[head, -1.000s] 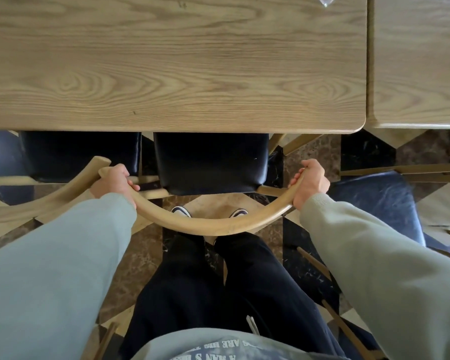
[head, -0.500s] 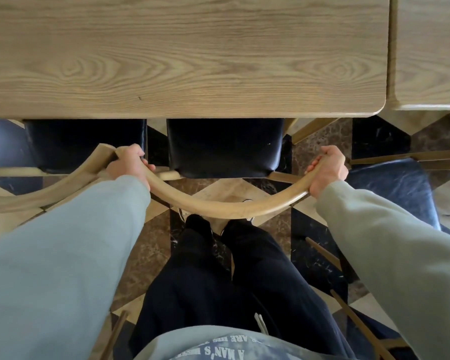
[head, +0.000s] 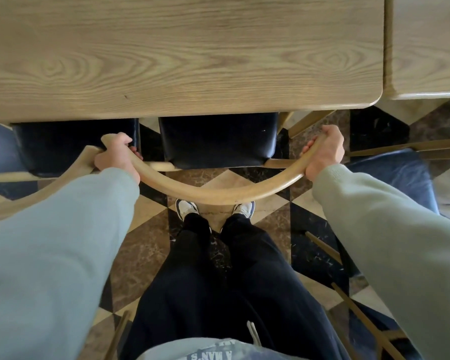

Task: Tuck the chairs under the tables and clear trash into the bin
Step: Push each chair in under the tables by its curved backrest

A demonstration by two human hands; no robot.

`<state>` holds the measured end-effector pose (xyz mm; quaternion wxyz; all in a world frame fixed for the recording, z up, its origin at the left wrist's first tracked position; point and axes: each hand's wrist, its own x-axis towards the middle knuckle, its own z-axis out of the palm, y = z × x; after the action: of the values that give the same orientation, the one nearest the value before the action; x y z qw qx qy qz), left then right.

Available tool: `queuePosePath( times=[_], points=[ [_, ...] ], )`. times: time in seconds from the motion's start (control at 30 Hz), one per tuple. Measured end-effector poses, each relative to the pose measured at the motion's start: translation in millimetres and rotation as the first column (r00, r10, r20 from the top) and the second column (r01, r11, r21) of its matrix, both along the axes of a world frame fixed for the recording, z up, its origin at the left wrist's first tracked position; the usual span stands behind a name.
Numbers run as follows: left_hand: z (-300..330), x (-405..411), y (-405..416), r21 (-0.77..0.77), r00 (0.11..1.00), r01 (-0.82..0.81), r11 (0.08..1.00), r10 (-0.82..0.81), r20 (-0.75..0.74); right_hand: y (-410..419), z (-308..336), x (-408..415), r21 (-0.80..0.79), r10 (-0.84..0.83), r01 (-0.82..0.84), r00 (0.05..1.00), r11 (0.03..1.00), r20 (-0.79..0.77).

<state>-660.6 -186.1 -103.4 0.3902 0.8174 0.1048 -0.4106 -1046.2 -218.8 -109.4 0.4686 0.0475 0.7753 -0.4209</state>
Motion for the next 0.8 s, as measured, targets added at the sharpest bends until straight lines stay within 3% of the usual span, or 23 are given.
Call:
queuePosePath(
  times=[0.2, 0.33, 0.6, 0.8],
  points=[
    [11, -4, 19, 0.043, 0.986, 0.156, 0.987, -0.153, -0.062, 18, -5, -12, -0.049, 0.205, -0.199, 0.964, 0.979, 0.17],
    [11, -7, 34, 0.067, 0.962, 0.256, 0.964, -0.248, -0.117, 29, -1, -6, 0.029, 0.257, -0.264, 0.955, 0.964, 0.15],
    [15, -7, 29, 0.052, 0.956, 0.264, 0.963, -0.254, -0.147, 32, -8, 10, 0.053, 0.151, -0.154, 0.987, 0.987, 0.063],
    [11, -7, 31, 0.02, 0.959, 0.259, 0.966, -0.254, -0.125, 29, -9, 12, 0.02, 0.075, -0.078, 0.992, 0.997, 0.103]
  ],
)
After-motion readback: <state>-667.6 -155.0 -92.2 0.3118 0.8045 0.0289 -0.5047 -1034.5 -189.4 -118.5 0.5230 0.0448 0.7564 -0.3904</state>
